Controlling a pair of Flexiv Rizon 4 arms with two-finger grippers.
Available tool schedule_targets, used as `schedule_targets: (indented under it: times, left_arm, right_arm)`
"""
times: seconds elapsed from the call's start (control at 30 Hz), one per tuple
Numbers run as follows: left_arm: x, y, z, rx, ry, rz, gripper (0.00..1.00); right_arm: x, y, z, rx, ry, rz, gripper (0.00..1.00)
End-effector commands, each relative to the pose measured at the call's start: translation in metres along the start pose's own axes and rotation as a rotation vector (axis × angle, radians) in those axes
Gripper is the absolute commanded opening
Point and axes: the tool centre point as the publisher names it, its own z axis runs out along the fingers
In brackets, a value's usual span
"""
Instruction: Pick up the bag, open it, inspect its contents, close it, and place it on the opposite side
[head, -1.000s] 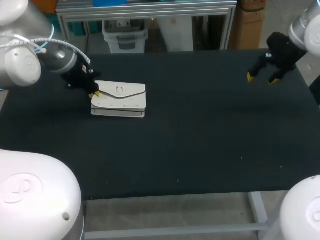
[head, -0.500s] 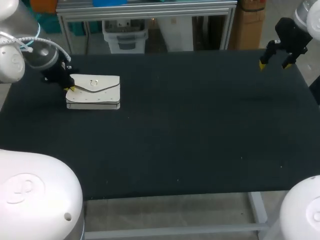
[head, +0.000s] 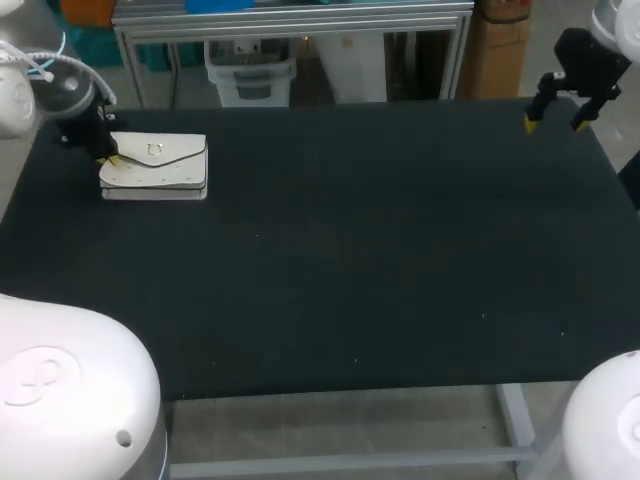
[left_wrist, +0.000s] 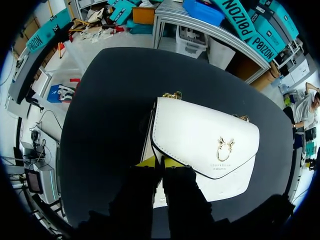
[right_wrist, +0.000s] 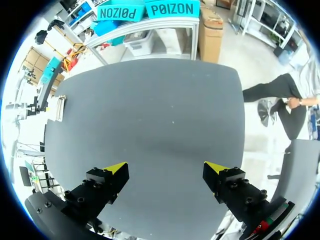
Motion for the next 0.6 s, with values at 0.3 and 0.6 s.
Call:
schedule_targets:
  times: [0.3,0.6]
  left_arm:
    - [-0.023,-0.04,-0.001,0.006,-0.039,-0.018,0.0]
    - [-0.037,-0.057,-0.003,0.022,-0.059,-0.031,0.0]
  right_arm:
    - [-0.007,0.007,-0.001,0.013,-0.012,0.025,1.0]
    - [-0.01,0.008,0.001,0.019,-0.021,0.045,1.0]
